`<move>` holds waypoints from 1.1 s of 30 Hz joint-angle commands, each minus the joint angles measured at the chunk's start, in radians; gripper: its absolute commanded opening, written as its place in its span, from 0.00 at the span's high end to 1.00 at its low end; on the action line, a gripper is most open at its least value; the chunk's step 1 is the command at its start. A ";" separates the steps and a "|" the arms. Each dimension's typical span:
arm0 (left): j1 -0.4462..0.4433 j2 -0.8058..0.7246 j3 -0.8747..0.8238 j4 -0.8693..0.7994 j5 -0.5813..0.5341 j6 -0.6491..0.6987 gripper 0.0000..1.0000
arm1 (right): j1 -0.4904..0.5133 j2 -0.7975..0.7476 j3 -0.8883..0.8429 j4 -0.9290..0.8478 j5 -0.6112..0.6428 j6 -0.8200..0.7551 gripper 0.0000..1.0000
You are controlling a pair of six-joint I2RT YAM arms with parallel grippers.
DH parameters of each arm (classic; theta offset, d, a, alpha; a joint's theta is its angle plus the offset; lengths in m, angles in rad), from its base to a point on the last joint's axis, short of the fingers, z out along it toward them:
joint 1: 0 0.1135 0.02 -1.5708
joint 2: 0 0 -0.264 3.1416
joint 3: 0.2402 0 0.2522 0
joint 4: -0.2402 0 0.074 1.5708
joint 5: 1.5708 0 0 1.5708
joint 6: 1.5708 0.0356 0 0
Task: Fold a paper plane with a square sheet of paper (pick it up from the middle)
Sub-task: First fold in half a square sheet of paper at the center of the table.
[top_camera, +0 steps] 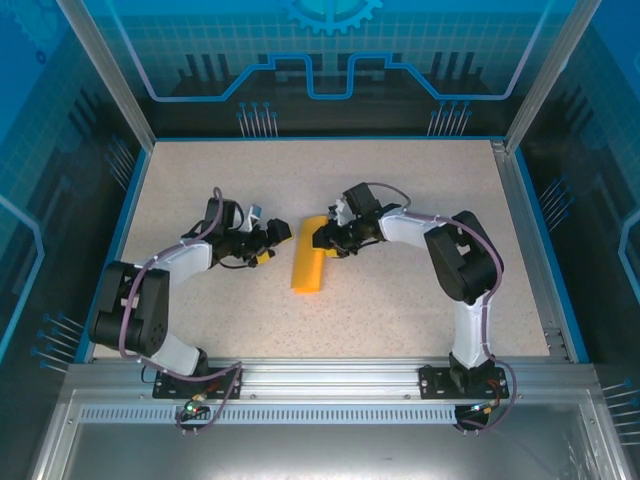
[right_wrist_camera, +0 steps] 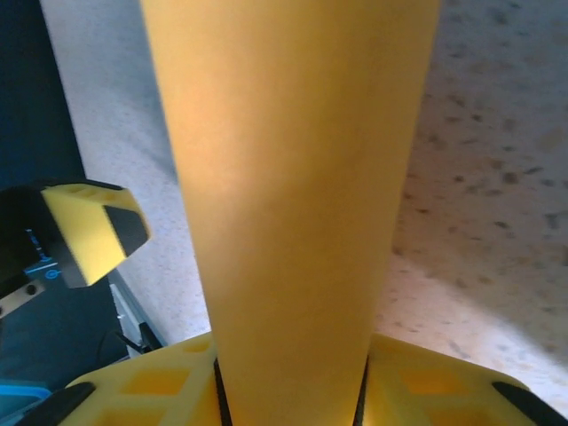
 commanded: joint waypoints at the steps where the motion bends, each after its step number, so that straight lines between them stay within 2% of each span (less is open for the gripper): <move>1: -0.023 0.032 0.038 -0.013 0.047 0.007 0.01 | -0.028 0.008 0.005 -0.065 0.019 -0.067 0.57; 8: -0.081 0.081 0.063 -0.036 0.015 0.019 0.05 | -0.037 -0.052 -0.016 -0.158 0.117 -0.117 0.35; 19: -0.138 0.151 0.131 -0.092 0.025 0.058 0.11 | -0.051 -0.136 -0.145 -0.067 0.131 -0.055 0.32; 23: -0.165 0.164 0.144 -0.092 0.035 0.063 0.16 | -0.054 -0.141 -0.162 -0.050 0.139 -0.042 0.31; 28: -0.184 0.181 0.156 -0.084 0.049 0.055 0.31 | -0.062 -0.141 -0.200 0.022 0.138 0.018 0.31; 33: -0.188 0.192 0.156 -0.094 0.038 0.059 0.32 | -0.069 -0.149 -0.228 0.075 0.143 0.062 0.32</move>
